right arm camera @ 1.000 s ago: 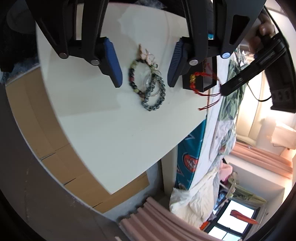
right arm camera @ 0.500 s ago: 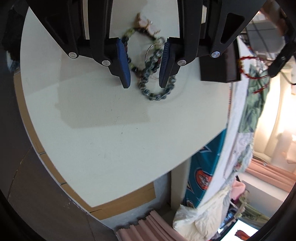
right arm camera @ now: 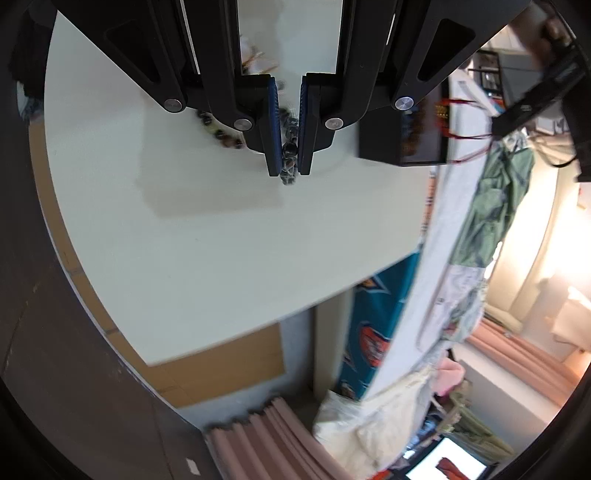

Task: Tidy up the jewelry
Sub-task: 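Carry the red bracelet into the box with the left gripper while the right grasps the grey bead bracelet, then lower the grey bead bracelet into the black box and open the right gripper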

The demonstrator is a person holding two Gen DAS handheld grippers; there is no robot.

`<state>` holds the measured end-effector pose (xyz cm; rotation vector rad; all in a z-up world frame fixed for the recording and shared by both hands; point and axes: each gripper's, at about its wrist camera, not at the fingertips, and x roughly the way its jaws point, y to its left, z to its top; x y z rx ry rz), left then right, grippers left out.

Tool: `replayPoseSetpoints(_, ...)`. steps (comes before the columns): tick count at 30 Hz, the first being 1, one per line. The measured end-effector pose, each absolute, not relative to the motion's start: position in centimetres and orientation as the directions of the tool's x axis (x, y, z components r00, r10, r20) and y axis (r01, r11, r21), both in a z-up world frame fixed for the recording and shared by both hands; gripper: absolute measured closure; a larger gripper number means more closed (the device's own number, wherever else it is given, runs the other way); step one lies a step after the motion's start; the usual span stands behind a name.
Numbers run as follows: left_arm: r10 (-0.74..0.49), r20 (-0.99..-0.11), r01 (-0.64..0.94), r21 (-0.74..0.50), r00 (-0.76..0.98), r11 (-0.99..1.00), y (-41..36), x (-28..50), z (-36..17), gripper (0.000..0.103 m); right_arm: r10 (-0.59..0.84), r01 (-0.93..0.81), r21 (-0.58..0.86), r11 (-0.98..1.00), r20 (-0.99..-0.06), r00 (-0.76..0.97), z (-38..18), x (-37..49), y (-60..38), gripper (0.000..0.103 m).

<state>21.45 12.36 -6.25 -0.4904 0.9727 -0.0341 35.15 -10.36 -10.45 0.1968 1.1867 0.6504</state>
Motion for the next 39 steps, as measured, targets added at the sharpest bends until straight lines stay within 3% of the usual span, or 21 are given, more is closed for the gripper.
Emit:
replayPoseSetpoints(3,-0.26,-0.798,-0.213,-0.431,0.544,0.877,12.9,21.8,-7.0,0.091,0.584,-0.399,0.47,0.787,-0.776,0.239,-8.4,34.1,-9.8,0.093)
replayPoseSetpoints(4,-0.271,-0.792,-0.217,-0.447,0.547,0.868,13.2,21.7,-7.1,0.081,0.59,-0.407,0.472,0.782,-0.77,0.242,-7.9,33.9,-9.5,0.093)
replayPoseSetpoints(5,-0.268,-0.788,-0.221,-0.45,0.555,0.865,13.5,21.4,-7.1,0.059,0.598,-0.419,0.473,0.775,-0.762,0.247,-7.2,33.6,-9.3,0.093)
replayPoseSetpoints(7,-0.246,-0.78,-0.233,-0.445,0.575,0.865,13.9,20.9,-6.8,0.032,0.609,-0.437,0.472,0.766,-0.751,0.256,-6.1,33.1,-8.7,0.093)
replayPoseSetpoints(8,-0.234,-0.768,-0.236,-0.446,0.596,0.863,14.3,20.5,-6.5,0.03,0.616,-0.446,0.474,0.759,-0.745,0.257,-5.6,32.9,-8.4,0.093)
replayPoseSetpoints(21,-0.193,-0.764,-0.298,-0.453,0.616,0.84,18.2,18.4,-6.0,0.03,0.669,-0.575,0.46,0.677,-0.71,0.22,-2.1,29.7,-3.1,0.093)
replayPoseSetpoints(27,-0.176,-0.757,-0.318,-0.457,0.629,0.83,19.5,17.5,-5.7,0.03,0.689,-0.597,0.503,0.624,-0.715,0.118,-2.9,28.7,0.1,0.092)
replayPoseSetpoints(28,-0.174,-0.755,-0.32,-0.459,0.632,0.829,19.6,17.4,-5.6,0.03,0.689,-0.59,0.513,0.623,-0.717,0.104,-3.3,28.9,0.4,0.082)
replayPoseSetpoints(29,-0.172,-0.754,-0.32,-0.459,0.634,0.829,19.6,17.3,-5.5,0.03,0.69,-0.583,0.521,0.623,-0.717,0.098,-3.5,29.0,0.3,0.06)
replayPoseSetpoints(31,-0.171,-0.754,-0.317,-0.455,0.634,0.832,19.5,17.3,-5.5,0.03,0.694,-0.57,0.521,0.636,-0.709,0.126,-3.6,29.1,-0.2,0.044)
replayPoseSetpoints(39,-0.2,-0.759,-0.284,-0.455,0.62,0.844,18.0,18.7,-5.9,0.03,0.66,-0.51,0.502,0.699,-0.728,0.188,-4.0,29.8,-4.5,0.044)
